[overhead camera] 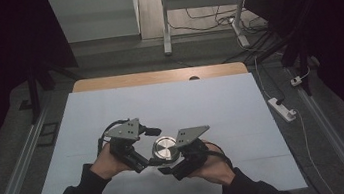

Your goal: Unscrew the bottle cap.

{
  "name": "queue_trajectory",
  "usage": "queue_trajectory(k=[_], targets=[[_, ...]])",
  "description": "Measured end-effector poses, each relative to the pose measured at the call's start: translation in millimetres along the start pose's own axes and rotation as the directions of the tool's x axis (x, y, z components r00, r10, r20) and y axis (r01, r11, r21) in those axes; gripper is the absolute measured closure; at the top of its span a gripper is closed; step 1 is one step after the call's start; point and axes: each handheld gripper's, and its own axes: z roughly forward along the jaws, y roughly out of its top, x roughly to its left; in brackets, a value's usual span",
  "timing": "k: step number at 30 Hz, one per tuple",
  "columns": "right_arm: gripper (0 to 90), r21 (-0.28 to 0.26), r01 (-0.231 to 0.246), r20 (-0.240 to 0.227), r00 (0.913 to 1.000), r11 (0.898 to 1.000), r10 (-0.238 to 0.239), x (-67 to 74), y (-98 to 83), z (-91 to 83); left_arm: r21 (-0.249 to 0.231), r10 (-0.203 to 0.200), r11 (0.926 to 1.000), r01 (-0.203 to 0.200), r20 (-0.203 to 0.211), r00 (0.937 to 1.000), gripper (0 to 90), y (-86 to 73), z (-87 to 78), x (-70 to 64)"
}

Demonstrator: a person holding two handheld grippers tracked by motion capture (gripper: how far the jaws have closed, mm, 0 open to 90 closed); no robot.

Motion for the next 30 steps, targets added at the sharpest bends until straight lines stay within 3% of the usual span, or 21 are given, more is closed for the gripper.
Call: queue_trajectory(k=[2,3,6,9,12,15,18,19,20,21,22,23,24,26,27,30], targets=[[14.8,0.007,0.012,-0.020,0.9997,1.000,-0.012,3.3,0.8,1.5,0.004,0.009,1.0000,-0.009,0.015,0.9998,15.2,-0.3,1.5,-0.5],[14.8,0.010,0.017,-0.026,0.9995,1.000,-0.017,4.5,1.1,1.9,0.013,0.018,0.9997,-0.019,0.044,0.9989,16.8,-0.3,3.9,-1.3],[14.8,0.017,0.021,-0.030,0.9993,1.000,-0.021,5.7,1.6,1.9,0.025,0.029,0.9993,-0.030,0.030,0.9991,18.8,0.3,6.3,-3.6],[14.8,0.016,0.016,-0.019,0.9997,1.000,-0.015,4.8,1.4,1.2,0.022,0.011,0.9997,-0.011,0.000,0.9999,19.1,1.1,7.1,-4.1],[14.8,0.016,-0.017,0.036,0.9992,1.000,0.016,-0.5,0.9,-1.1,0.020,-0.040,0.9989,0.042,-0.102,0.9940,19.2,4.5,13.3,-6.1],[14.8,0.012,-0.052,0.092,0.9944,0.999,0.051,-5.5,-1.1,-1.9,0.019,-0.091,0.9951,0.097,-0.207,0.9742,19.3,8.0,21.9,-9.6],[14.8,0.011,-0.076,0.155,0.9852,0.997,0.073,-10.3,-3.4,-2.6,0.022,-0.125,0.9900,0.140,-0.326,0.9371,19.2,13.6,32.8,-16.9],[14.8,0.012,-0.080,0.169,0.9825,0.997,0.077,-11.2,-3.9,-2.8,0.022,-0.125,0.9900,0.140,-0.326,0.9371,19.2,13.6,32.8,-16.9],[14.8,0.012,-0.080,0.175,0.9815,0.997,0.077,-12.2,-4.3,-3.4,0.035,-0.113,0.9905,0.133,-0.354,0.9284,19.2,17.0,36.5,-19.8],[14.8,0.009,-0.082,0.172,0.9819,0.997,0.079,-12.5,-4.6,-4.2,0.041,-0.103,0.9914,0.125,-0.345,0.9329,19.1,18.2,35.2,-19.5],[14.8,0.005,-0.079,0.167,0.9830,0.997,0.077,-12.2,-4.5,-5.1,0.028,-0.103,0.9925,0.119,-0.321,0.9414,18.9,18.5,31.6,-18.3],[14.8,0.002,-0.076,0.158,0.9846,0.997,0.074,-11.6,-3.9,-6.1,-0.001,-0.116,0.9927,0.121,-0.274,0.9547,18.5,18.0,26.1,-15.8],[14.8,-0.004,-0.069,0.149,0.9864,0.998,0.069,-10.9,-2.9,-7.1,-0.034,-0.141,0.9900,0.137,-0.231,0.9626,15.5,17.5,20.5,-13.0],[14.8,-0.017,-0.056,0.118,0.9914,0.998,0.057,-9.5,-0.9,-9.0,-0.074,-0.154,0.9870,0.143,-0.175,0.9724,10.6,15.8,9.2,-8.5],[14.8,-0.021,-0.048,0.100,0.9937,0.999,0.050,-8.8,0.0,-9.9,-0.076,-0.144,0.9880,0.134,-0.139,0.9798,10.1,14.4,4.6,-6.7],[14.8,-0.020,-0.021,0.043,0.9988,1.000,0.022,-6.1,1.5,-10.3,-0.056,-0.084,0.9952,0.080,-0.075,0.9936,9.3,9.5,-2.4,-5.0]])
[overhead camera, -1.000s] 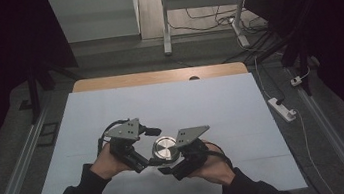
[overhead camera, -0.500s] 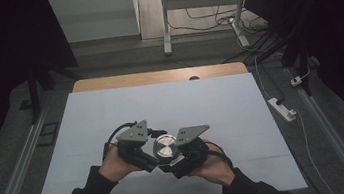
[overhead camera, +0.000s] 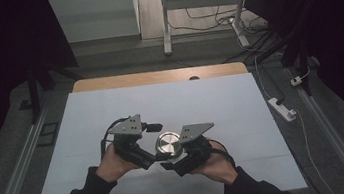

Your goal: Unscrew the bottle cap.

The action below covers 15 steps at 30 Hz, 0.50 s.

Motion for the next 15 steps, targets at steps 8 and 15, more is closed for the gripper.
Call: queue_trajectory(k=[8,15], targets=[[14.8,0.035,0.045,-0.055,0.9976,0.998,-0.043,10.4,-0.9,10.1,0.091,0.108,0.9895,-0.113,0.058,0.9925,16.4,-6.0,10.2,-5.2],[14.8,0.072,0.036,0.018,0.9991,0.997,-0.037,7.1,-3.1,12.2,0.093,0.052,0.9944,-0.050,-0.025,0.9983,20.4,-7.5,17.4,-3.3]])
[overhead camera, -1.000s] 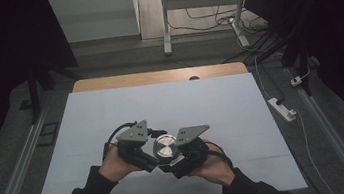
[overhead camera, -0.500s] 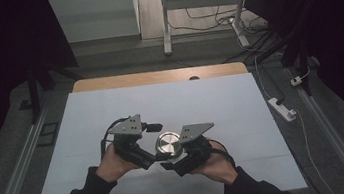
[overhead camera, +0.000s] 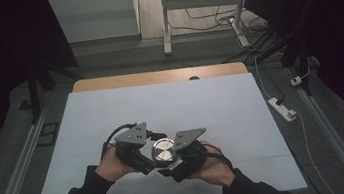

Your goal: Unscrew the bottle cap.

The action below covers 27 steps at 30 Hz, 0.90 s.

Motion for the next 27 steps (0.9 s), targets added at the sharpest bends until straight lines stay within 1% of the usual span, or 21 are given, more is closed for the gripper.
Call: queue_trajectory(k=[1,3,6,7,8,10,11,12,14,16,17,18,20,21,23,24,27], targets=[[14.8,0.003,-0.008,0.010,0.9999,1.000,0.008,-0.6,-0.5,0.2,0.007,-0.004,1.0000,0.004,-0.019,0.9998,20.4,0.6,1.9,-0.8],[14.8,0.015,-0.006,0.036,0.9993,1.000,0.006,-3.0,-2.1,0.5,0.021,-0.012,0.9997,0.014,-0.070,0.9975,20.4,2.4,6.2,-3.9],[14.8,0.017,-0.028,0.063,0.9977,0.999,0.027,-7.2,-4.4,1.1,0.037,-0.028,0.9987,0.034,-0.145,0.9890,20.4,6.1,12.1,-9.0],[14.8,0.018,-0.034,0.072,0.9969,0.999,0.032,-8.1,-4.7,0.9,0.038,-0.034,0.9984,0.041,-0.164,0.9858,20.4,7.2,13.4,-10.4],[14.8,0.017,-0.035,0.079,0.9964,0.999,0.033,-9.0,-4.9,0.7,0.038,-0.032,0.9985,0.039,-0.169,0.9851,20.4,8.0,13.6,-10.9],[14.8,0.010,-0.035,0.078,0.9964,0.999,0.034,-8.8,-4.2,-0.8,0.026,-0.027,0.9992,0.031,-0.148,0.9886,20.2,8.8,10.1,-9.8],[14.8,0.001,-0.038,0.074,0.9965,0.999,0.038,-7.7,-3.0,-1.8,0.015,-0.024,0.9995,0.026,-0.128,0.9915,20.0,8.8,6.8,-8.3],[14.8,-0.006,-0.034,0.069,0.9970,0.999,0.034,-6.9,-1.6,-3.2,-0.003,-0.030,0.9995,0.030,-0.099,0.9946,18.9,8.7,3.0,-7.0],[14.8,-0.018,-0.029,0.066,0.9974,0.999,0.030,-5.4,0.7,-6.0,-0.032,-0.030,0.9991,0.028,-0.069,0.9972,15.2,9.2,-6.4,-5.2],[14.8,-0.024,-0.030,0.058,0.9978,0.999,0.031,-5.6,1.3,-7.7,-0.056,-0.012,0.9984,0.011,-0.026,0.9996,12.3,9.9,-16.2,-4.2],[14.8,-0.028,-0.028,0.048,0.9984,0.999,0.029,-6.3,1.0,-8.1,-0.070,-0.004,0.9976,0.004,-0.004,1.0000,12.3,9.7,-20.6,-4.0],[14.8,-0.030,-0.031,0.036,0.9988,0.999,0.032,-6.5,0.5,-8.3,-0.066,0.008,0.9978,-0.006,0.023,0.9997,12.2,9.6,-24.0,-3.0],[14.8,-0.028,-0.029,0.006,0.9996,0.999,0.029,-6.7,-0.3,-7.6,-0.052,0.026,0.9984,-0.024,0.041,0.9988,10.3,7.8,-27.6,-1.5],[14.8,-0.028,-0.030,-0.012,0.9995,0.999,0.029,-5.9,-0.5,-6.8,-0.044,0.030,0.9987,-0.027,0.054,0.9981,9.3,6.2,-27.7,0.0],[14.8,-0.028,-0.022,-0.044,0.9988,0.999,0.021,-3.1,-0.3,-4.4,-0.030,0.041,0.9988,-0.039,0.076,0.9962,9.9,2.6,-25.2,2.8],[14.8,-0.026,-0.012,-0.053,0.9985,1.000,0.011,-1.2,0.3,-3.3,-0.022,0.043,0.9989,-0.041,0.093,0.9947,10.1,1.0,-22.5,4.0],[14.8,-0.020,0.011,-0.080,0.9967,1.000,-0.013,4.5,2.0,-0.8,0.001,0.059,0.9982,-0.059,0.123,0.9907,12.8,-2.2,-13.8,5.3]])
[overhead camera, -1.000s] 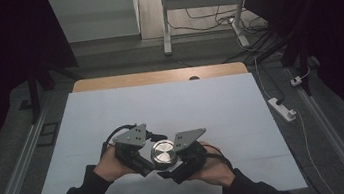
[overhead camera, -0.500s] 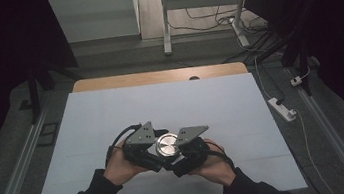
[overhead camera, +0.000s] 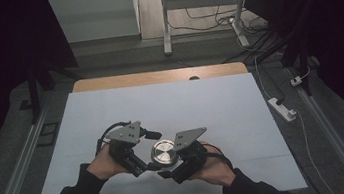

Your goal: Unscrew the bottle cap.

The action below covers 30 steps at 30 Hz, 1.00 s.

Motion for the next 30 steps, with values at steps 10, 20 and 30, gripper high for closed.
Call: queue_trajectory(k=[10,20,30], targets=[[14.8,-0.009,-0.049,0.072,0.9961,0.999,0.050,-6.4,-2.2,-2.1,-0.045,-0.078,0.9964,0.072,-0.147,0.9861,20.6,4.6,15.9,-3.8],[14.8,-0.034,-0.091,0.141,0.9855,0.995,0.094,-12.8,-3.1,-8.1,-0.085,-0.134,0.9896,0.116,-0.264,0.9552,20.7,12.0,22.6,-10.1],[14.9,-0.035,-0.106,0.213,0.9708,0.994,0.111,-14.5,-3.6,-8.4,-0.076,-0.186,0.9825,0.170,-0.385,0.9040,20.5,20.7,32.5,-18.8]])
